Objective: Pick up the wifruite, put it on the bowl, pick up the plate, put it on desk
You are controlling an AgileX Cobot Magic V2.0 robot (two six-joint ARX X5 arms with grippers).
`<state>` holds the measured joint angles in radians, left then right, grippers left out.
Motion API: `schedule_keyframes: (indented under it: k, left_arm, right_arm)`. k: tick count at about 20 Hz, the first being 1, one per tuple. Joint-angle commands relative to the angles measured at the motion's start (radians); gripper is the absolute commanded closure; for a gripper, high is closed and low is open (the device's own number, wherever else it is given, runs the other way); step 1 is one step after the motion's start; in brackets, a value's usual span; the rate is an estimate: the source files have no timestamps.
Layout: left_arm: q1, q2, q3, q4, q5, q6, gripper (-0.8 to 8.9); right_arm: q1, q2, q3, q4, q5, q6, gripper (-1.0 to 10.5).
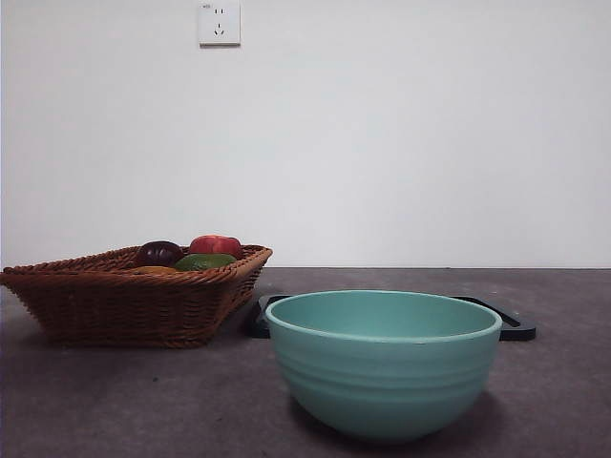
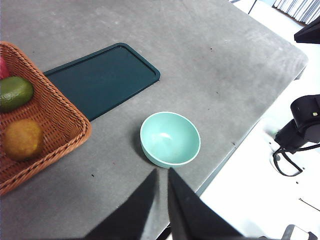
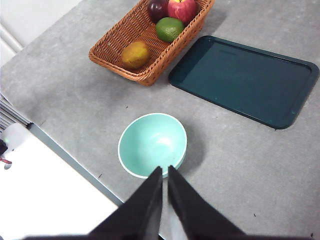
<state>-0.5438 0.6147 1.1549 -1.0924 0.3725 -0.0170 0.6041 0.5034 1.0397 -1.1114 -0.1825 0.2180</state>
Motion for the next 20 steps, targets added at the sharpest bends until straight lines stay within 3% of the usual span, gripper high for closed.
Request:
schedule_keyframes:
  k: [1,7,11,13,15,17,20]
  left_arm:
    - [-0.006,0.005,0.013,0.011,0.005,-0.002,7.89]
    - [0.023,-0.006,0.013,0.015,0.005,-0.003,7.89]
    - [0.267,-0.067,-0.039,0.068,0.006,0.002,7.89]
    - [0.424,-0.156,-0.177,0.219,0.002,0.011,7.89]
    - [0.533,-0.272,-0.392,0.468,0.001,-0.006,7.89]
    - [0.589,-0.383,-0.617,0.681,0.0,-0.001,7.89]
    - [0.607,-0.496,-0.882,0.871,-0.057,-0.037,7.89]
  right_arm:
    - [0.008,0.003,0.008,0.011,0.0,0.008,9.4]
    - [0.008,0.003,0.008,0.011,0.0,0.008,9.4]
    - [0.008,0.003,0.008,0.011,0.0,0.008,9.4]
    - [0.008,0.003,0.008,0.011,0.0,0.008,9.4]
    - [0.008,0.003,0.008,0.011,0.0,0.008,9.4]
    - [0.008,0.003,0.008,0.011,0.0,0.008,9.4]
    - [0.008,0.003,0.008,0.011,0.0,0.008,9.4]
